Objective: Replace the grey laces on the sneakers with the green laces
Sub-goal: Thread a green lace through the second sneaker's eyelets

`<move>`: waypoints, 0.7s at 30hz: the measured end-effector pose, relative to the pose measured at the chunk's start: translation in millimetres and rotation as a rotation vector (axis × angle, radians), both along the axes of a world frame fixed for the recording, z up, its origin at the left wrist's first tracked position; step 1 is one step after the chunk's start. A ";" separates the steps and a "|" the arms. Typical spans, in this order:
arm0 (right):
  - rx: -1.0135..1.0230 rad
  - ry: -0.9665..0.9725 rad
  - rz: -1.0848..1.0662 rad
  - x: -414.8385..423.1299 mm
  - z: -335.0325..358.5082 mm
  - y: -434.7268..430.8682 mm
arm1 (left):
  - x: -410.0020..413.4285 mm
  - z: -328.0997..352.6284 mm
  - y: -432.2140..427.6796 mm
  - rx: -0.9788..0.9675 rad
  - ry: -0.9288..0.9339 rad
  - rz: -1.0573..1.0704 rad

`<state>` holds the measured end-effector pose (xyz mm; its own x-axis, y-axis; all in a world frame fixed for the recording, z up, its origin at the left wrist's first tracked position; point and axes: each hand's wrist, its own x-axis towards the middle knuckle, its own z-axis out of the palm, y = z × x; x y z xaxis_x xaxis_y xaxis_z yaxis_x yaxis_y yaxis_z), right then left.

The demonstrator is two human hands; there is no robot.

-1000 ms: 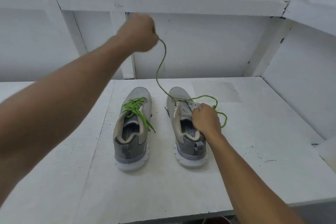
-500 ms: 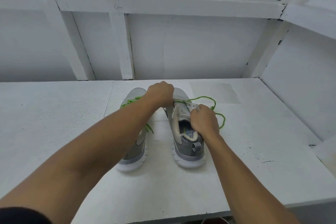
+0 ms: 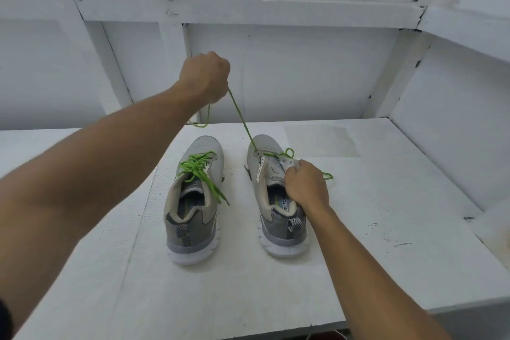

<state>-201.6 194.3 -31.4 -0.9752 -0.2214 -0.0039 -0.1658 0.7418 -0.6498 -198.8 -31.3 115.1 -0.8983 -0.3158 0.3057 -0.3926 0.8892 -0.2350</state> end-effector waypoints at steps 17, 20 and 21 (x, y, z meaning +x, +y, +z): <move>0.271 -0.266 0.271 -38.7 48.4 -19.1 | 3.9 26.8 24.4 0.886 0.032 0.007; 0.292 -0.232 0.266 -39.2 42.5 -20.7 | 5.1 43.9 28.2 1.402 0.064 0.092; 0.292 -0.220 0.267 -38.6 41.3 -21.1 | 4.1 45.1 28.0 1.522 0.097 0.100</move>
